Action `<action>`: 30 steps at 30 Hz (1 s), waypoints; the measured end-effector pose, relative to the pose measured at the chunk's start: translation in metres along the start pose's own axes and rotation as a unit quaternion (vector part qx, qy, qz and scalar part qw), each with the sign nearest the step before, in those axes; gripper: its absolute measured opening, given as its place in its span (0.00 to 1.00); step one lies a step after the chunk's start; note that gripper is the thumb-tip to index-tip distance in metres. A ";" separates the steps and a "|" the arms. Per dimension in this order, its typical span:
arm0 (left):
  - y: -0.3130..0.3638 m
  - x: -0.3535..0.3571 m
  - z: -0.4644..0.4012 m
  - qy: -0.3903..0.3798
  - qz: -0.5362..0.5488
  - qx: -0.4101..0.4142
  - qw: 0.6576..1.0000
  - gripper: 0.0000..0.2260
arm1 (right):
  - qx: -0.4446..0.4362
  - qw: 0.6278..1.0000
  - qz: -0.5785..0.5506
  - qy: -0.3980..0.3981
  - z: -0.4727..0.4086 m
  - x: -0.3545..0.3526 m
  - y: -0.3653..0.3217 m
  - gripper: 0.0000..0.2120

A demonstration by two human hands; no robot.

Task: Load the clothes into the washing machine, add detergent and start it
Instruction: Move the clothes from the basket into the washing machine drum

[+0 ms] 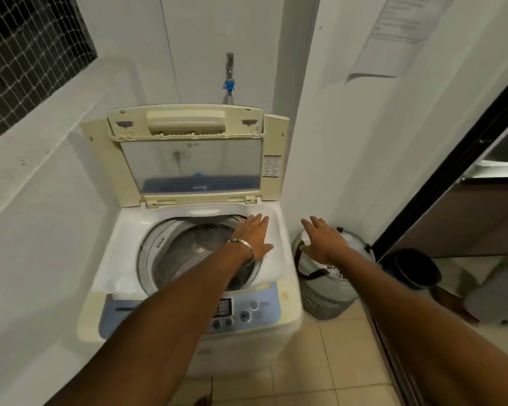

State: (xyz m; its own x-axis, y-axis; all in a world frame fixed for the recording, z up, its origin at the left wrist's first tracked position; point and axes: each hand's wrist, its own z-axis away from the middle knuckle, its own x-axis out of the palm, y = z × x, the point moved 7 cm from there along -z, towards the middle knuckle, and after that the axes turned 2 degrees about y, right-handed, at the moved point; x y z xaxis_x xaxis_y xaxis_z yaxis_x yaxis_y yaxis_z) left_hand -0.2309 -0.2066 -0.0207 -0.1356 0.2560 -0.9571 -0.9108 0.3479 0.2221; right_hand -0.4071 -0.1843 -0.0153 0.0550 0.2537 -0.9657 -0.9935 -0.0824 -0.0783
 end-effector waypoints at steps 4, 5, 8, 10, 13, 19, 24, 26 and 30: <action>0.047 0.011 -0.019 -0.002 0.001 -0.017 1.000 0.38 | -0.013 1.000 0.004 0.002 0.010 -0.006 0.058 0.36; 0.059 0.013 -0.024 -0.003 0.011 -0.023 1.000 0.39 | -0.013 1.000 0.004 -0.001 0.012 -0.006 0.072 0.36; 0.092 0.018 -0.041 -0.001 0.030 -0.027 0.999 0.39 | -0.006 1.000 0.003 -0.003 0.013 -0.007 0.113 0.36; 0.111 0.020 -0.055 0.004 0.034 -0.022 0.999 0.39 | 0.000 1.000 0.002 -0.005 0.008 -0.008 0.138 0.36; 0.135 0.026 -0.080 0.002 0.033 -0.011 0.999 0.39 | 0.006 1.000 0.000 -0.016 -0.005 -0.006 0.170 0.37; 0.169 0.051 -0.157 -0.025 0.040 0.004 0.999 0.38 | 0.004 0.999 -0.007 -0.031 -0.056 0.009 0.219 0.36; 0.174 0.065 -0.217 -0.033 0.080 -0.001 0.996 0.31 | -0.003 0.997 0.011 -0.077 -0.103 0.032 0.254 0.36; 0.170 0.075 -0.233 -0.039 0.068 -0.001 0.997 0.31 | -0.013 0.996 0.013 -0.092 -0.121 0.043 0.262 0.37; 0.152 0.095 -0.256 -0.040 0.066 -0.022 0.997 0.31 | -0.035 0.993 0.012 -0.115 -0.165 0.061 0.275 0.36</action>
State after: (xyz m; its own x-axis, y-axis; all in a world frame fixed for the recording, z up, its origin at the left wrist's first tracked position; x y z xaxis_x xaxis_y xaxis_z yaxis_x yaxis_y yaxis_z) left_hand -0.4822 -0.3603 -0.1258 -0.2262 0.3681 -0.9019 -0.9033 0.2671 0.3356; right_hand -0.6609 -0.3505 -0.1363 -0.0013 0.4627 -0.8865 -0.9846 -0.1558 -0.0799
